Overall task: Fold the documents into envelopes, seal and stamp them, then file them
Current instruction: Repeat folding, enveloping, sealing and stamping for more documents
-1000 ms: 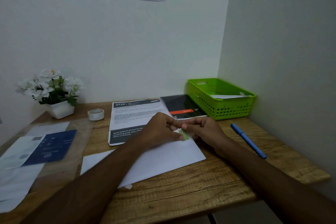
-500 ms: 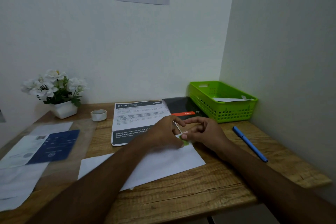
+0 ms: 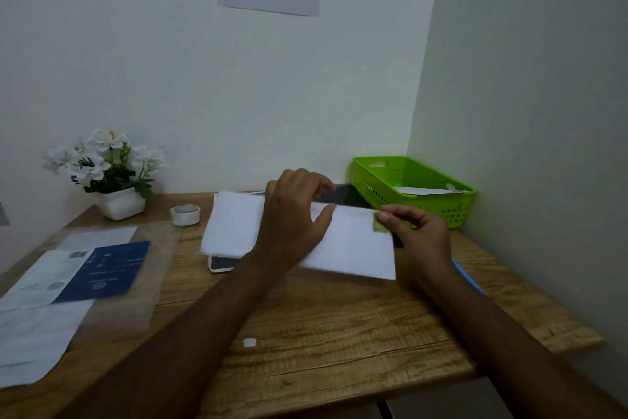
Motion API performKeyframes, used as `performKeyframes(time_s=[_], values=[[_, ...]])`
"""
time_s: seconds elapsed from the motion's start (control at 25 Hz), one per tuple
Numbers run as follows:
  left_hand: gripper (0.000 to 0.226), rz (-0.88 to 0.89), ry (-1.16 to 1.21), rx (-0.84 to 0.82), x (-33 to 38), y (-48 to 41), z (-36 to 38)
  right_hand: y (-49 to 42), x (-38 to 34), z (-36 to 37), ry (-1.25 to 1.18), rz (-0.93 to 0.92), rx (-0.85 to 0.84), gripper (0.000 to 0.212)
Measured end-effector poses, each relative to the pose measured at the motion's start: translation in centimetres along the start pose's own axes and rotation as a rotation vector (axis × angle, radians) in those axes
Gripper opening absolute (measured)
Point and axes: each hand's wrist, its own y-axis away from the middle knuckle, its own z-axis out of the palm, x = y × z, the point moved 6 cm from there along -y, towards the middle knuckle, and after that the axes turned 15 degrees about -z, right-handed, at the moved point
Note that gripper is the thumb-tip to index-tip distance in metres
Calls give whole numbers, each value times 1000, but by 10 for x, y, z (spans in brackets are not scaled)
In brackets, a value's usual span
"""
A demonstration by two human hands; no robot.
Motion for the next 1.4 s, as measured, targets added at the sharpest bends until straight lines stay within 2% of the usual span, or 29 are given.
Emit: performKeyframes(time_s=[0.16,0.28,0.36,0.44,0.56,0.96,1.04,1.16,1.4], values=[[18,31,96,18,19,15,2,-6,-5,-26,-34,-23,229,10],[32,48,84,27,31,21,10,-5,-10,-46,-163,11,380,11],[48,-30,105,-41,40,17,23,-10,-18,-61,-203,18,464,12],[65,-180,199,-171,54,15,45,-19,-25,-78,-263,39,551,12],[73,-345,331,-296,76,10,83,-34,-32,-96,-341,61,650,16],[26,-634,569,-337,95,-13,162,-70,-2,-112,-307,137,701,10],[26,-689,612,-360,95,-16,173,-73,4,-113,-297,132,701,8],[35,-737,628,-364,92,-19,180,-77,13,-116,-282,128,670,21],[29,-887,612,-506,78,-19,194,-80,29,-117,-232,159,590,23]])
